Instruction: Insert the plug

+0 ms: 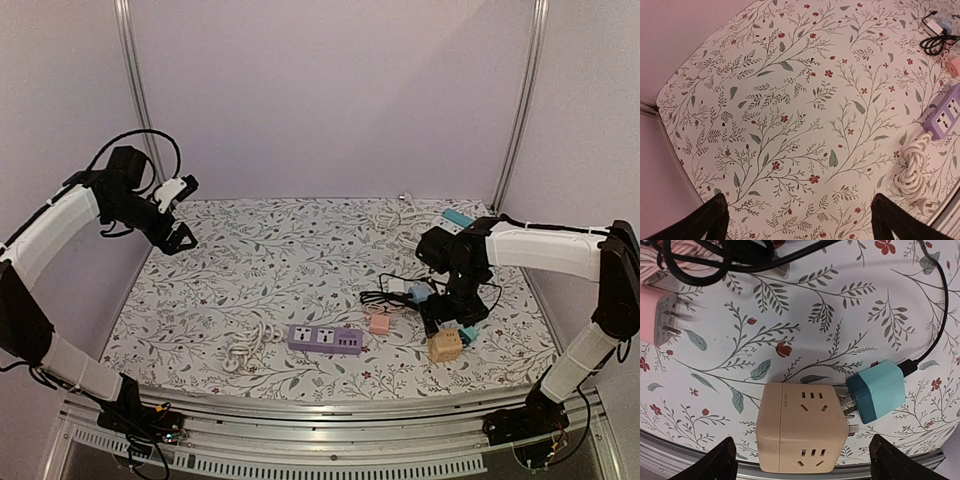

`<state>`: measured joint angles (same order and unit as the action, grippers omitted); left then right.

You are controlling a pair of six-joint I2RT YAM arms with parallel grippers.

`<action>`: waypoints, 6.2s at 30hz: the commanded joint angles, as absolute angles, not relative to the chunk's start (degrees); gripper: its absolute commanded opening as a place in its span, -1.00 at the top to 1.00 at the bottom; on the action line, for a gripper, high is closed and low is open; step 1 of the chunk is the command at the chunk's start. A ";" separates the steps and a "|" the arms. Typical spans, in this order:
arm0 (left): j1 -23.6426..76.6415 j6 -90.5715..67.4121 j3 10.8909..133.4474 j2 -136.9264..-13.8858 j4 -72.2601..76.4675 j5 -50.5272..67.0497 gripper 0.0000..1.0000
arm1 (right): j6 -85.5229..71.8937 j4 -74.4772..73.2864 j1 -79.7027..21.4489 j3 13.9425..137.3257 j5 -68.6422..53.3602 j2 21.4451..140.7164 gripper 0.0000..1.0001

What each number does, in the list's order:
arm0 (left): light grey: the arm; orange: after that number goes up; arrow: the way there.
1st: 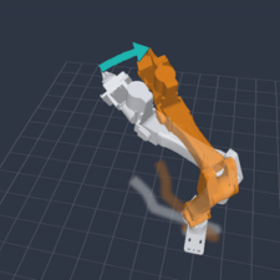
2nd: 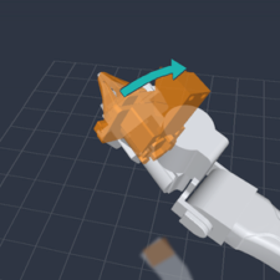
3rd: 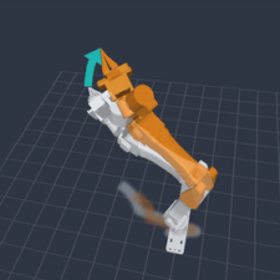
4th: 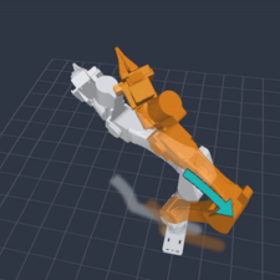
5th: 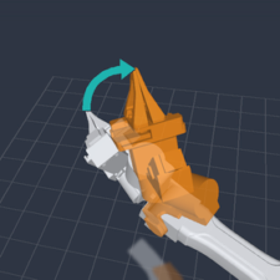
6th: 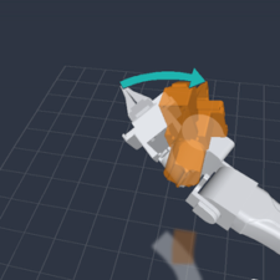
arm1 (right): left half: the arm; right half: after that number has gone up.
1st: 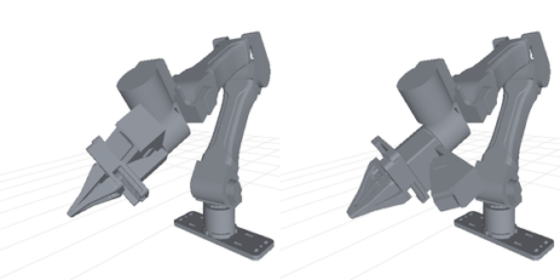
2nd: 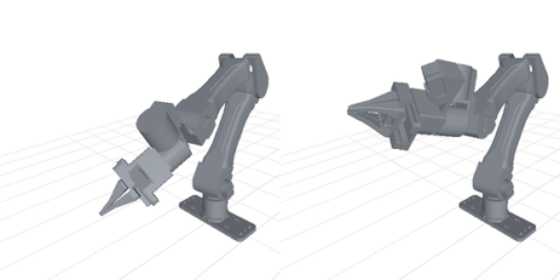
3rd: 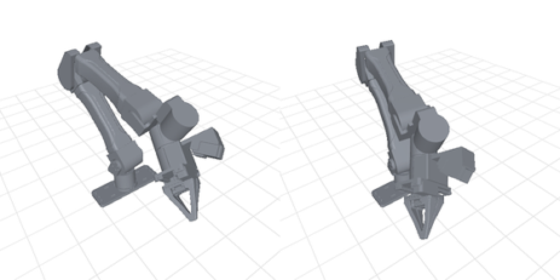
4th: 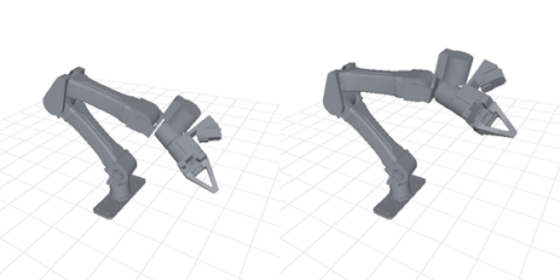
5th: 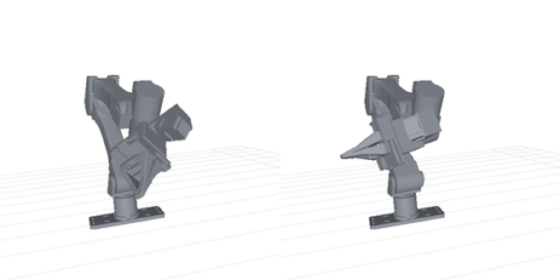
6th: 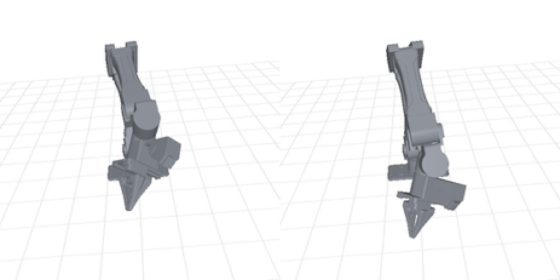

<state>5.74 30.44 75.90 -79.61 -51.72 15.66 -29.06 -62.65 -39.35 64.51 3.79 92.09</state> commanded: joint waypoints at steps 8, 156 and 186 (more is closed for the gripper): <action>6.48 30.37 75.05 -79.96 -51.71 15.22 -0.99 | -30.67 -61.20 -40.83 63.10 3.15 96.98 -0.45; 46.85 40.24 80.87 -103.46 -47.10 15.01 1.00 | -20.61 -27.60 -38.80 62.65 -19.08 86.60 -0.98; 47.83 37.88 78.10 -102.20 -46.22 12.80 1.00 | -20.30 -27.69 -38.54 62.76 -19.25 86.97 -0.98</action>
